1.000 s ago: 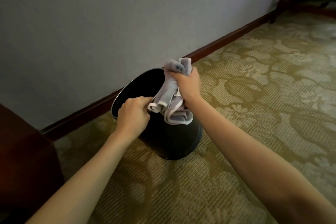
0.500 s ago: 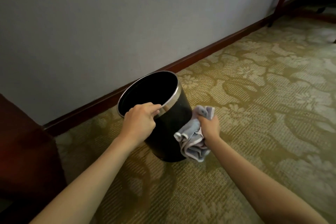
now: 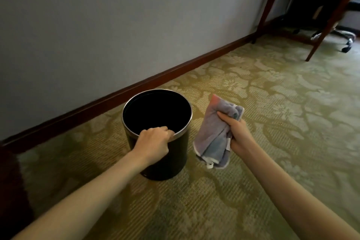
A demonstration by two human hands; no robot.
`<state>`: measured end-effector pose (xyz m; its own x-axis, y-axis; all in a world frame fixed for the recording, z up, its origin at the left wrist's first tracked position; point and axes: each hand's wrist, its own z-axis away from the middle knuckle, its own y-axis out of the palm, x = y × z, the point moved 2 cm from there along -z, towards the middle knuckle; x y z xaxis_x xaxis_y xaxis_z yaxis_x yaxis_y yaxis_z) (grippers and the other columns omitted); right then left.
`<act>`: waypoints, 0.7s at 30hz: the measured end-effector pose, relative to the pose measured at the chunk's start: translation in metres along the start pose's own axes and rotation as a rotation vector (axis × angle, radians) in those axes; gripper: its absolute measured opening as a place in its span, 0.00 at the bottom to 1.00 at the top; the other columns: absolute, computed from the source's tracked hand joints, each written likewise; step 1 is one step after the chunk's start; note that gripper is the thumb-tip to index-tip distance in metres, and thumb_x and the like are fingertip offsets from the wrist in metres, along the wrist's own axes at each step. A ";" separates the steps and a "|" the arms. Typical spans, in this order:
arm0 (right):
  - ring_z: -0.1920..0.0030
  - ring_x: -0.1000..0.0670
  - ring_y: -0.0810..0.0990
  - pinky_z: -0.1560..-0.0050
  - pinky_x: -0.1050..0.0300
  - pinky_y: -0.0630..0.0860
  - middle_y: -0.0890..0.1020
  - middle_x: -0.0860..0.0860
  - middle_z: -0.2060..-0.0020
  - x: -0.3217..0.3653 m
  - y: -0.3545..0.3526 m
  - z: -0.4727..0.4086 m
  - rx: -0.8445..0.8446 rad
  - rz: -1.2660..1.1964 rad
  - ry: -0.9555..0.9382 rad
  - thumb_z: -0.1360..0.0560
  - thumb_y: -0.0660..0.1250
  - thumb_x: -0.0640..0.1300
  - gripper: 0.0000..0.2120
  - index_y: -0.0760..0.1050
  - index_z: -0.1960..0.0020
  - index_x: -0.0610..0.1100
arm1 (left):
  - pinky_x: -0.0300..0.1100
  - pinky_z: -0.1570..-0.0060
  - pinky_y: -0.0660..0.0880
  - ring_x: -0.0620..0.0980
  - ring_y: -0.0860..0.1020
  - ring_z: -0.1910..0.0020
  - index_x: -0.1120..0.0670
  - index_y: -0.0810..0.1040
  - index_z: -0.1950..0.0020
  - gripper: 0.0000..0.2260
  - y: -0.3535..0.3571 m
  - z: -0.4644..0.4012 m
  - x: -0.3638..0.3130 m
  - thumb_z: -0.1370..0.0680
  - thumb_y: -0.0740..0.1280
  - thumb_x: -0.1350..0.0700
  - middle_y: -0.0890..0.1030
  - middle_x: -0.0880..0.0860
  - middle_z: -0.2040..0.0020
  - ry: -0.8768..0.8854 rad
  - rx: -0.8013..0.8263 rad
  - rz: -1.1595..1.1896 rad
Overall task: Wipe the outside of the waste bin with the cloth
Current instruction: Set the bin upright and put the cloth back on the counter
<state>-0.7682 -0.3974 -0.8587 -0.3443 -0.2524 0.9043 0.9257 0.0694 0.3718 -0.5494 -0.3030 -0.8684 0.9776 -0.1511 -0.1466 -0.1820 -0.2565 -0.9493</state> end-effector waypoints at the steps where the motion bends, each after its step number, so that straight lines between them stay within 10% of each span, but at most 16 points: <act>1: 0.50 0.45 0.83 0.56 0.52 0.80 0.83 0.42 0.52 0.000 -0.006 0.003 0.000 -0.003 0.016 0.27 0.70 0.37 0.09 0.78 0.47 0.41 | 0.41 0.64 0.69 0.50 0.79 0.52 0.48 0.77 0.41 0.13 0.001 0.001 0.006 0.23 0.61 0.58 0.78 0.47 0.52 -0.005 0.009 0.047; 8: 0.43 0.40 0.79 0.41 0.42 0.74 0.80 0.38 0.44 0.020 0.017 0.027 0.078 -0.088 0.150 0.33 0.70 0.41 0.20 0.76 0.42 0.39 | 0.43 0.45 0.69 0.41 0.73 0.44 0.45 0.76 0.37 0.14 -0.027 0.007 0.024 0.20 0.58 0.48 0.77 0.41 0.45 -0.107 0.042 0.419; 21: 0.47 0.44 0.82 0.54 0.56 0.80 0.83 0.38 0.49 0.310 0.226 0.084 0.229 -0.068 0.081 0.35 0.73 0.39 0.19 0.78 0.45 0.35 | 0.33 0.56 0.73 0.38 0.78 0.56 0.47 0.77 0.53 0.08 -0.382 -0.095 0.000 0.20 0.60 0.56 0.81 0.45 0.57 -0.451 -0.205 0.889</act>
<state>-0.6787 -0.3791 -0.4767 -0.3821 -0.3400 0.8593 0.8383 0.2638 0.4771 -0.4898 -0.2957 -0.4793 0.4205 -0.0038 -0.9073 -0.8354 -0.3916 -0.3856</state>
